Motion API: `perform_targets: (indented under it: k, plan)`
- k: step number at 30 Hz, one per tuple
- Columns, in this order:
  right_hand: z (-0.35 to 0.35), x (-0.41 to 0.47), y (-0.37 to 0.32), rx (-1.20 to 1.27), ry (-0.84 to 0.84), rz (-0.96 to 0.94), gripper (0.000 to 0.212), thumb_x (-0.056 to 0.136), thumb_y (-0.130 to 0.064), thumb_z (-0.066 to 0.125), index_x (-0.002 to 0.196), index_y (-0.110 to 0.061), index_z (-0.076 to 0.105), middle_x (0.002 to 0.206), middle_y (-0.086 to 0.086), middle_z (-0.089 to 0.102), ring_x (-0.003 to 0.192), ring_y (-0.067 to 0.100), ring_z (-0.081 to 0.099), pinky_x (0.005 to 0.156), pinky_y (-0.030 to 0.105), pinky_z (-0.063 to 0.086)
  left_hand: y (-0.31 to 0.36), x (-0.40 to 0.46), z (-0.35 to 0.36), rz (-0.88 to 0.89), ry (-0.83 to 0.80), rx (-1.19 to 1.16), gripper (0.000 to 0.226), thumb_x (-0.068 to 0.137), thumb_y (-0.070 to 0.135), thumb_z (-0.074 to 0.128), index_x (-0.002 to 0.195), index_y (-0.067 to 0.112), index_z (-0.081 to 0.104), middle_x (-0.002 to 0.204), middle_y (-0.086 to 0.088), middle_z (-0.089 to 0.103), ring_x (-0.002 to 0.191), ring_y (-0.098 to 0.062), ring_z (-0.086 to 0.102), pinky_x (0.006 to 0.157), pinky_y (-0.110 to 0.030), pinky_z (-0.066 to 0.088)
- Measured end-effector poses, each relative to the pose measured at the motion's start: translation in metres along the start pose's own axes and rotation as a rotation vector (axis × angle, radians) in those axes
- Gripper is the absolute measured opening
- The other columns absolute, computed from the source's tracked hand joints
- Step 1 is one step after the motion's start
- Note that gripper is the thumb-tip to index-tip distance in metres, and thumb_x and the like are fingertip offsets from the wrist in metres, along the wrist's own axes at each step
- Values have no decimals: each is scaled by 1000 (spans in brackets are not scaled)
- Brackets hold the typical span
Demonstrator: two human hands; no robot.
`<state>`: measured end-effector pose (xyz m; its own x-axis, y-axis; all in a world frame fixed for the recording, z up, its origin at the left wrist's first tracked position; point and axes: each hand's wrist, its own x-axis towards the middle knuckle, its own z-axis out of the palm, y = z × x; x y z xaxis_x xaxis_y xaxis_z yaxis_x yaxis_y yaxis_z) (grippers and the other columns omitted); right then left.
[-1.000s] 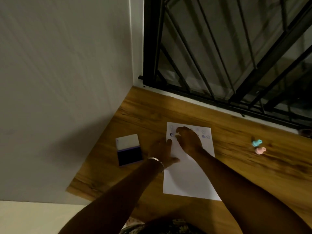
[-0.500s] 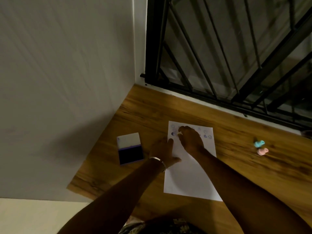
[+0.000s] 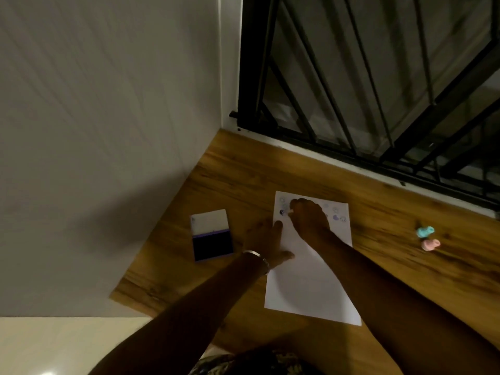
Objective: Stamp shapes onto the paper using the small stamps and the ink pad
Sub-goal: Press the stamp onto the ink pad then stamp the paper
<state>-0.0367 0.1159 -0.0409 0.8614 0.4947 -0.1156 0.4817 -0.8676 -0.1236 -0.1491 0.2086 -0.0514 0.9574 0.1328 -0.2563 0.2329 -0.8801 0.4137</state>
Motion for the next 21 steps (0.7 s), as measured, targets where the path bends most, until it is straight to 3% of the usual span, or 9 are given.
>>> perform_targets:
  k: [7, 13, 15, 18, 21]
  plan:
    - [-2, -1, -1, 6, -13, 4, 25, 95, -24, 53, 115, -11, 60, 117, 12, 63, 106, 30, 61, 84, 41, 54, -1, 1, 1, -7, -4, -3, 82, 73, 63, 64, 136, 20, 34, 132, -10, 50, 120, -32, 49, 97, -46, 47]
    - [-3, -21, 9, 349, 89, 102, 28, 95, -26, 54, 118, -14, 62, 123, 10, 65, 114, 26, 59, 99, 40, 48, 4, -3, -1, -30, 1, 9, 81, 74, 62, 64, 136, 20, 36, 132, -9, 50, 121, -31, 48, 97, -45, 47]
    - [-2, -31, 15, 353, 131, 103, 27, 95, -27, 53, 117, -15, 63, 122, 9, 66, 113, 25, 60, 100, 38, 46, 4, -4, -3, -36, 13, 0, 78, 75, 61, 63, 136, 19, 37, 132, -9, 51, 122, -30, 49, 98, -44, 47]
    - [-1, -44, 23, 312, 146, 98, 27, 94, -28, 55, 117, -15, 64, 121, 8, 67, 111, 25, 62, 98, 37, 48, 6, -4, -6, -136, 69, -195, 65, 84, 55, 55, 135, 17, 41, 131, -8, 53, 120, -29, 52, 97, -44, 48]
    - [-1, -55, 27, 270, 182, 82, 27, 92, -30, 59, 114, -15, 65, 116, 8, 70, 106, 25, 65, 94, 37, 51, 12, 3, -9, -293, 169, -536, 36, 97, 37, 42, 117, 10, 55, 116, -13, 62, 105, -31, 60, 87, -40, 52]
